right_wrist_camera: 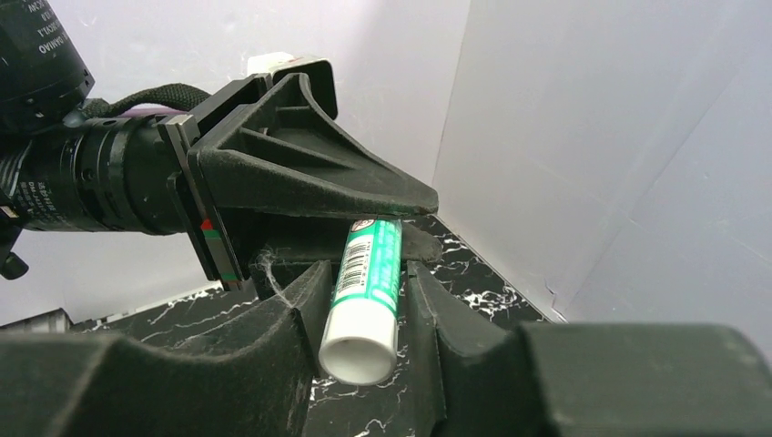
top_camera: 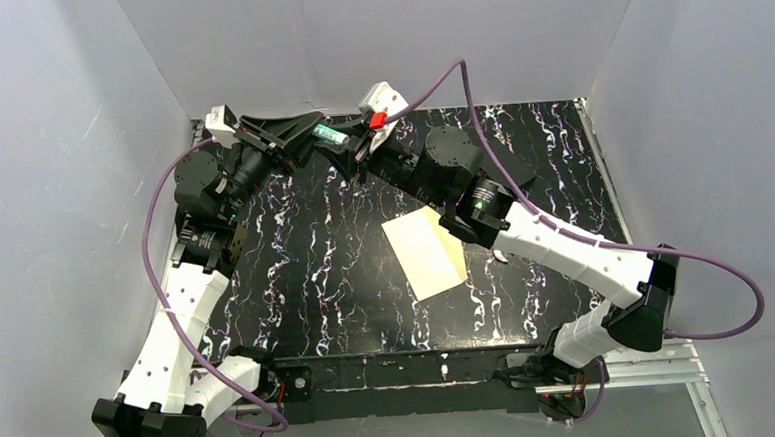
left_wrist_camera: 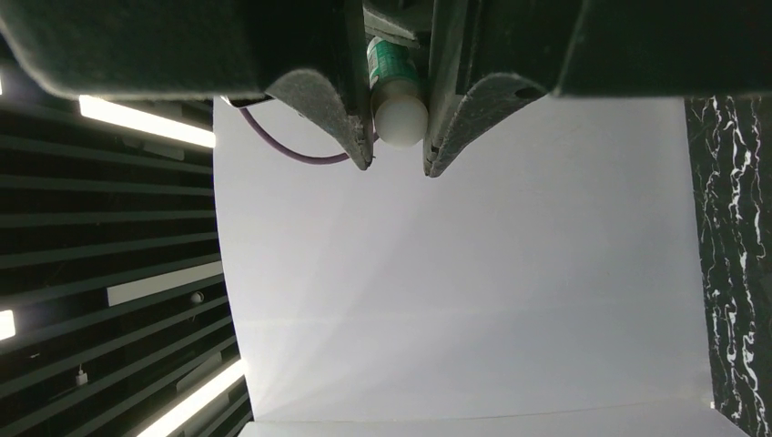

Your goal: Place the letter into the envelope and seal it

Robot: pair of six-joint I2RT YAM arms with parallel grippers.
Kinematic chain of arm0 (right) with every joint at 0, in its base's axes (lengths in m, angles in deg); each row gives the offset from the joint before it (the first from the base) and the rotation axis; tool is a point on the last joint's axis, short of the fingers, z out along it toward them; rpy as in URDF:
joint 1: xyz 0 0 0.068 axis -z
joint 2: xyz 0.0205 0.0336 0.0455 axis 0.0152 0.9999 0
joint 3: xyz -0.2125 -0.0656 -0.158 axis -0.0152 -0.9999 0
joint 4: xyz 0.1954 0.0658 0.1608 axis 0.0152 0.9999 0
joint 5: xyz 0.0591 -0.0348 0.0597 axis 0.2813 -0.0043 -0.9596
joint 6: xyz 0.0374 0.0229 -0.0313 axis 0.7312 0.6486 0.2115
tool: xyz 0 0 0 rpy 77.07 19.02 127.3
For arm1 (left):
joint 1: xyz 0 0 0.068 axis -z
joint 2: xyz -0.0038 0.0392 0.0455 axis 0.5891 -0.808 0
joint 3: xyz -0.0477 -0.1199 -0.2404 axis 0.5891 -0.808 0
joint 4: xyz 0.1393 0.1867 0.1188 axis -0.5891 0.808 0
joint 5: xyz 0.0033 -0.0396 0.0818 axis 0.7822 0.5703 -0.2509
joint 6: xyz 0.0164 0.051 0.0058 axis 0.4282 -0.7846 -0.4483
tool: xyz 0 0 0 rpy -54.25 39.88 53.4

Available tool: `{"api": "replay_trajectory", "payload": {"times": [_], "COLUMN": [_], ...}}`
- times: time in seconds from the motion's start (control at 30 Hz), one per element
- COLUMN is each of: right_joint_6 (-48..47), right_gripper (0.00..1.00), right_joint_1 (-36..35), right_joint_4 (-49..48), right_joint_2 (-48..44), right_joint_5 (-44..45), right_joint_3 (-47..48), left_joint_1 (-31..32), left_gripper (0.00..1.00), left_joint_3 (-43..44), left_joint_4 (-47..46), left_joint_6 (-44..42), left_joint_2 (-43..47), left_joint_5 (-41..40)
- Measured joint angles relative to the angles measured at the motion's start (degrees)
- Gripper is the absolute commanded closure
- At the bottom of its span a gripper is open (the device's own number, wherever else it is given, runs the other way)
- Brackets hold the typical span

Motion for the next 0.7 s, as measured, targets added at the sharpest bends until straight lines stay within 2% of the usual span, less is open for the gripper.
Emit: {"api": "replay_trajectory", "payload": {"times": [0.07, 0.17, 0.33, 0.43, 0.53, 0.6, 0.7], "right_joint_6": [0.26, 0.83, 1.29, 1.4, 1.4, 1.53, 1.62], "right_gripper": [0.51, 0.48, 0.54, 0.63, 0.79, 0.83, 0.98], "right_joint_1": [0.0, 0.0, 0.0, 0.0, 0.02, 0.22, 0.2], "right_joint_4": [-0.79, -2.1, -3.82, -4.13, -4.04, -3.54, -3.15], "right_joint_2": [0.15, 0.15, 0.13, 0.13, 0.15, 0.28, 0.37], "right_joint_5": [-0.33, -0.79, -1.53, -1.53, -1.31, -1.33, -1.33], "right_joint_3": [0.0, 0.0, 0.0, 0.02, 0.11, 0.63, 0.9], "left_joint_1": [0.0, 0.0, 0.0, 0.0, 0.0, 0.0, 0.0], "left_gripper": [1.0, 1.0, 1.0, 1.0, 1.0, 1.0, 0.97], "left_joint_3": [0.0, 0.0, -0.02, -0.04, -0.04, -0.04, -0.04], "left_joint_4": [-0.02, -0.02, -0.02, -0.02, 0.0, -0.09, -0.07], "left_joint_6": [0.5, 1.14, 1.79, 1.84, 1.86, 2.08, 2.21], "left_joint_2": [0.28, 0.61, 0.76, 0.76, 0.76, 0.76, 0.76], "left_joint_5": [0.07, 0.17, 0.2, 0.26, 0.63, 0.68, 0.68]}}
